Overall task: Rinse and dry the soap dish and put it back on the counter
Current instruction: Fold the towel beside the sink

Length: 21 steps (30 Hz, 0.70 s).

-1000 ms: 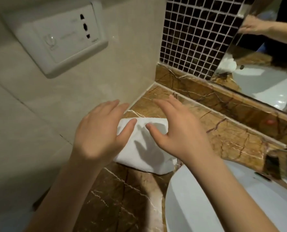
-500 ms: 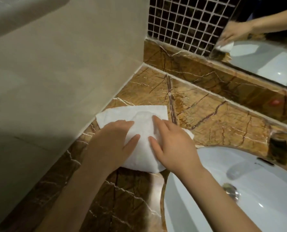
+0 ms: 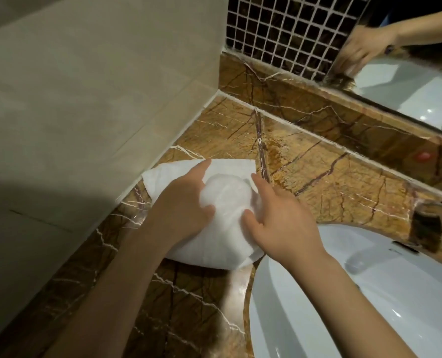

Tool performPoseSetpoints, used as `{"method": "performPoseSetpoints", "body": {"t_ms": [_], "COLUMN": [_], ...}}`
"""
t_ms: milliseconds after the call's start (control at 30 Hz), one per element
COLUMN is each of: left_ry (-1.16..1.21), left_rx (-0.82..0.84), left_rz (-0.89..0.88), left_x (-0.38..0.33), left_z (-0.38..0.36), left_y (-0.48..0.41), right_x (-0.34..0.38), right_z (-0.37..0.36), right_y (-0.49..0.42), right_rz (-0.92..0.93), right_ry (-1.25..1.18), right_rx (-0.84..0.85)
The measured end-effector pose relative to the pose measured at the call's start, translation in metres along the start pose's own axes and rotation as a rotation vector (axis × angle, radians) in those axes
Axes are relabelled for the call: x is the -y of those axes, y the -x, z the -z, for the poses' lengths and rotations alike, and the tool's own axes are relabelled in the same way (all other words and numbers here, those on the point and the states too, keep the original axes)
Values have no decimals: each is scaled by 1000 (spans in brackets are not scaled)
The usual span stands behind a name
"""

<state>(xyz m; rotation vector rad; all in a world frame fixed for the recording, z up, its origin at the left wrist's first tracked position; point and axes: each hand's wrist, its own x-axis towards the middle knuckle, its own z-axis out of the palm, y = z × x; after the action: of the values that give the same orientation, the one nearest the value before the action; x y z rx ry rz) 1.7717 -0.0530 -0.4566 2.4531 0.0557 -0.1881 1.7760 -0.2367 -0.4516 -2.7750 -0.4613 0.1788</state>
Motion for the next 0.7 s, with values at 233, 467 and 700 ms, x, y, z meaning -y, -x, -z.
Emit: {"method": "performPoseSetpoints", "body": {"t_ms": [233, 467, 700], "left_ry": [251, 323, -150], "left_rx": [58, 168, 410], "left_rz": [12, 22, -4], "left_x": [0, 10, 29], "left_z": [35, 61, 60], "left_y": [52, 100, 130], "right_x": [18, 56, 61], "right_z": [33, 49, 28], "right_y": [8, 46, 61], "right_rz": [105, 451, 471], "right_ry": [-92, -88, -132], "right_rx": [145, 364, 561]}}
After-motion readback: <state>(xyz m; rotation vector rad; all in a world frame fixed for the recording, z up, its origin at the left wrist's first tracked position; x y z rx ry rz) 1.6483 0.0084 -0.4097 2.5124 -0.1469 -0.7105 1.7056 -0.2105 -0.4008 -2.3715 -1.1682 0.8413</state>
